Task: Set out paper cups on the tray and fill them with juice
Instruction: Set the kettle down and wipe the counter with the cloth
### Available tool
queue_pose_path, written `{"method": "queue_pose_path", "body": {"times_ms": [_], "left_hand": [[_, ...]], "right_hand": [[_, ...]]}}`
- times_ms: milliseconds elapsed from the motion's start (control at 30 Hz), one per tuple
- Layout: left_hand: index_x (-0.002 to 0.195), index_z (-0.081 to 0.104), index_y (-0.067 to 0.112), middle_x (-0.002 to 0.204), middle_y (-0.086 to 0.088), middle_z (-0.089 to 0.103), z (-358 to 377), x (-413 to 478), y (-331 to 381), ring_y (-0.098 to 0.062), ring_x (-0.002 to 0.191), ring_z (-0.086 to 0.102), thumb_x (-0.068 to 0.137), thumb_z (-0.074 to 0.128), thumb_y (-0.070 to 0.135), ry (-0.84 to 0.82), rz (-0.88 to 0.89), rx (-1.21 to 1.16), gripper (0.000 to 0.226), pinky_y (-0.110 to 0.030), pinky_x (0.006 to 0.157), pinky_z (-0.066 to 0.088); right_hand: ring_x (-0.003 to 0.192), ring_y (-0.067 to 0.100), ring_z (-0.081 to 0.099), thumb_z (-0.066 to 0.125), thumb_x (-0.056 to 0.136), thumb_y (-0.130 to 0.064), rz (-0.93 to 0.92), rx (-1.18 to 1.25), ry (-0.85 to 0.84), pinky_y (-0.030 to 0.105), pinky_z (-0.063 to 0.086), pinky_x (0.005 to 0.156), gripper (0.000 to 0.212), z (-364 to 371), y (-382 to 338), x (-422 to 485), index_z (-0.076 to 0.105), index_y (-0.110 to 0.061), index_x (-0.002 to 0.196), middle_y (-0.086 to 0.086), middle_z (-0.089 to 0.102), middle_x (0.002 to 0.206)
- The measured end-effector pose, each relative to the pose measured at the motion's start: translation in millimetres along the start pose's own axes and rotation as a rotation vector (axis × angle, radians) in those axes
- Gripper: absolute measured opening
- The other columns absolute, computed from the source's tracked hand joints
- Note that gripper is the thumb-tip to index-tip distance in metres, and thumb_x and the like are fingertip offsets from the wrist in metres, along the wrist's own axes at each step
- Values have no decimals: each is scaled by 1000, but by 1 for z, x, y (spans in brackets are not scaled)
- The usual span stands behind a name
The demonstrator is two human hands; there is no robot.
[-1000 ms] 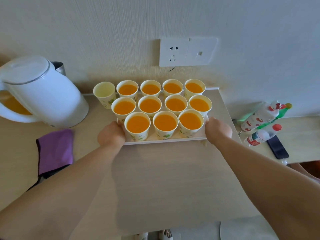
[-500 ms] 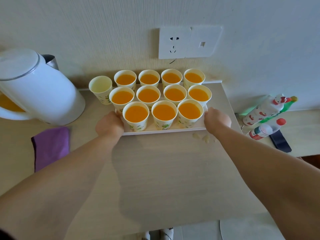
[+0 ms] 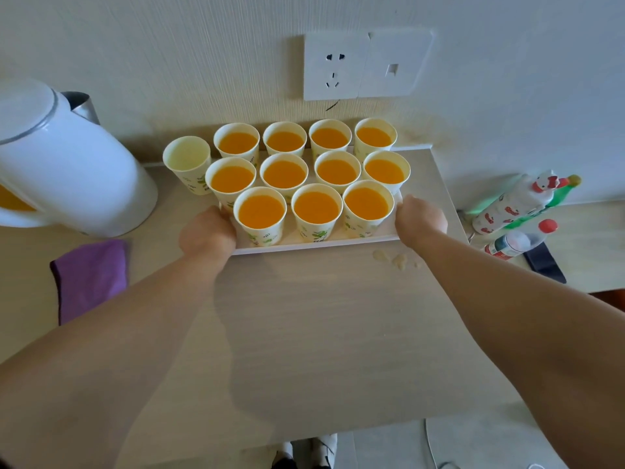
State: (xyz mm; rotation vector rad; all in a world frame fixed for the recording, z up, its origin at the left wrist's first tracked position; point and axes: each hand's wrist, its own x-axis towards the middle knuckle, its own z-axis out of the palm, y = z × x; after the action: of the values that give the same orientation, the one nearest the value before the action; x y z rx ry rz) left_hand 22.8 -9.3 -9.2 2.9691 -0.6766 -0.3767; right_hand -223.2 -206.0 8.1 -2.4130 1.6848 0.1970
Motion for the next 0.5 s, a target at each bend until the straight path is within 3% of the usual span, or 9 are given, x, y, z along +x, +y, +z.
{"method": "queue_pose_path", "body": {"times_ms": [500], "left_hand": [[99, 60, 14, 103, -10, 63, 1, -1, 3, -29, 96, 60, 99, 36, 22, 1, -9, 16, 25, -35, 68, 42]], "right_hand": [[73, 24, 49, 38, 96, -6, -15, -61, 33, 32, 36, 60, 18, 8, -1, 2, 52, -6, 107, 7, 51, 83]]}}
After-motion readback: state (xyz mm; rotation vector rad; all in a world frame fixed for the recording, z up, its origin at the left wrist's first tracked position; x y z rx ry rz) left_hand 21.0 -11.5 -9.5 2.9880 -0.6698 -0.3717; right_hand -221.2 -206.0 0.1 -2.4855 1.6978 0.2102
